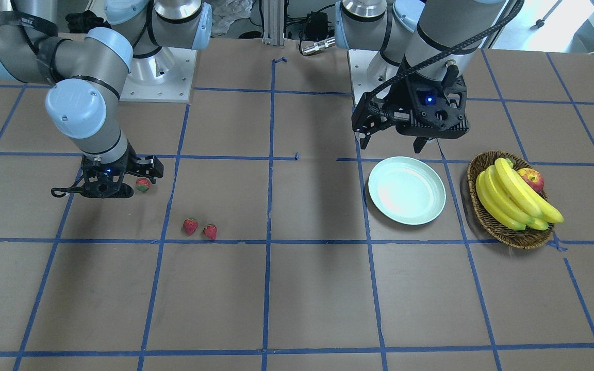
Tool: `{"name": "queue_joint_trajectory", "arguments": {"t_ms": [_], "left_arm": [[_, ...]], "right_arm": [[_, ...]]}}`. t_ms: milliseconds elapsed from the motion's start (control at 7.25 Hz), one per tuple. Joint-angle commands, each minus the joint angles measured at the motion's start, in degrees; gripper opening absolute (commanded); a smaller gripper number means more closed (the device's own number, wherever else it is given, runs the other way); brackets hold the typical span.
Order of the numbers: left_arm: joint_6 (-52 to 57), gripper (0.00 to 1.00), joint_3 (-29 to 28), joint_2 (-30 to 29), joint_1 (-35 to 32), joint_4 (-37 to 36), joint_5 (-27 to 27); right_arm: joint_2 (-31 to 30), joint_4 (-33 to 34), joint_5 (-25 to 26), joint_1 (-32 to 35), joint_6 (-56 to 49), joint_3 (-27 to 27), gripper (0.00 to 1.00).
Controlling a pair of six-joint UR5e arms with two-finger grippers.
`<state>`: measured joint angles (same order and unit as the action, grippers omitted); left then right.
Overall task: Collect all strawberries into plate
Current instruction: 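Reach the right gripper down and grasp the lone strawberry nearest the robot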
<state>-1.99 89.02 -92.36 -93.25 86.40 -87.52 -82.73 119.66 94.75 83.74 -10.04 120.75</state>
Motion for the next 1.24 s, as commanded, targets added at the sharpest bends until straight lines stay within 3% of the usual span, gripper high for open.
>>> {"name": "queue_joint_trajectory", "arguments": {"t_ms": [0,138,414,552,690,828,1103], "left_arm": [[-0.1,1.0,0.0,-0.1,0.0,0.1,0.1],[-0.1,1.0,0.0,0.0,0.0,0.1,0.1],[0.0,1.0,0.0,0.0,0.0,0.0,0.1],[-0.1,1.0,0.0,0.0,0.0,0.1,0.1],[-0.1,1.0,0.1,-0.1,0.0,0.1,0.1],[-0.2,1.0,0.1,-0.1,0.0,0.1,0.1],[-0.2,1.0,0.0,-0.1,0.0,0.0,0.1]], "right_arm": [[0.1,3.4,-0.8,-1.4,-6.3,4.2,1.0],[0.9,6.5,-0.7,-2.1,-6.9,6.0,0.95],[1.9,10.0,-0.7,-2.2,-6.9,6.8,0.94],[2.0,10.2,-0.6,-2.3,-6.9,7.0,0.84],[2.1,10.4,-0.7,-2.3,-6.8,7.7,0.5],[2.1,10.9,-0.7,-2.3,-6.7,7.8,0.24],[2.1,11.0,-0.8,-2.3,-6.6,7.9,0.0]]}}
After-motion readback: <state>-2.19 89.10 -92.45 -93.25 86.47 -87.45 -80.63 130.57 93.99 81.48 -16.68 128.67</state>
